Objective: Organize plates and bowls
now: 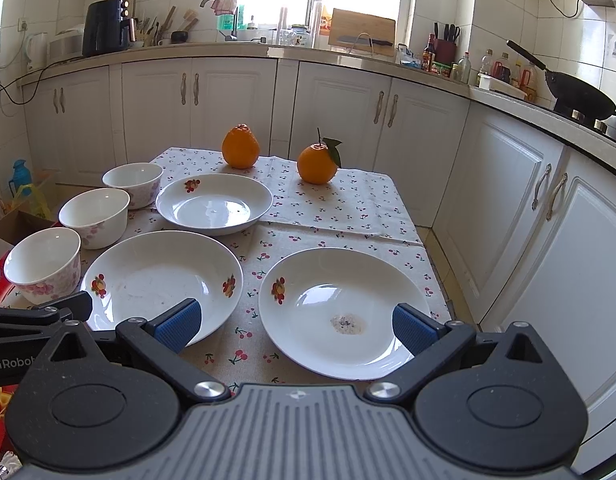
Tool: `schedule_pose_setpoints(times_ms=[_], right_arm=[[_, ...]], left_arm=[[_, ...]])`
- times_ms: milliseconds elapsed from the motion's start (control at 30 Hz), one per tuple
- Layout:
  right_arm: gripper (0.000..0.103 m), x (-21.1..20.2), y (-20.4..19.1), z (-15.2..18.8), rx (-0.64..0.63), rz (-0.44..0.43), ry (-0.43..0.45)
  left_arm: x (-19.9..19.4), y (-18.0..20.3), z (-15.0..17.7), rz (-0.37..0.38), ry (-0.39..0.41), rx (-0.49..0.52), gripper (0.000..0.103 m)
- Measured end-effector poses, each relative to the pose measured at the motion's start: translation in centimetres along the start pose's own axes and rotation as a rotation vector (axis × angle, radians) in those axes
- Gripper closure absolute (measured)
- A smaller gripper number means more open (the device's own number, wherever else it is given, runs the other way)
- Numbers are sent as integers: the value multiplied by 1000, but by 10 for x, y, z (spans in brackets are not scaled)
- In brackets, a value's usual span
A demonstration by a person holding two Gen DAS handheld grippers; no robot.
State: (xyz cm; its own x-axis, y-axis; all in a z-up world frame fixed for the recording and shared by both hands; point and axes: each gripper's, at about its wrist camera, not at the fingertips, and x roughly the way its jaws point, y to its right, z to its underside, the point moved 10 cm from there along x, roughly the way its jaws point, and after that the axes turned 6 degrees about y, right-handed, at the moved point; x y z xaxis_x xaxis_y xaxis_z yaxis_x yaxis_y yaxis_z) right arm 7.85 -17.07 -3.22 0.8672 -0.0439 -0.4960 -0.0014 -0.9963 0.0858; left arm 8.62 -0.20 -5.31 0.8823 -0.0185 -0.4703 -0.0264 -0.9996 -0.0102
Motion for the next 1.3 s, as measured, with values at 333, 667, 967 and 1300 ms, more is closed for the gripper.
schedule_pose_setpoints(times_ms=[333, 667, 967, 1300], right_arm=[[0, 7, 7, -4, -17, -21, 13], [0, 14, 42, -17, -96, -38, 104], [0, 43, 71, 32, -106, -127, -28], [0, 76, 74, 88, -103, -205, -161]], left_arm=[[8, 4, -17, 62, 22, 32, 1], [26, 9, -33, 120, 16, 62, 1], [50, 23, -42, 165, 34, 141, 1], [77, 53, -33, 264, -41, 182, 1]])
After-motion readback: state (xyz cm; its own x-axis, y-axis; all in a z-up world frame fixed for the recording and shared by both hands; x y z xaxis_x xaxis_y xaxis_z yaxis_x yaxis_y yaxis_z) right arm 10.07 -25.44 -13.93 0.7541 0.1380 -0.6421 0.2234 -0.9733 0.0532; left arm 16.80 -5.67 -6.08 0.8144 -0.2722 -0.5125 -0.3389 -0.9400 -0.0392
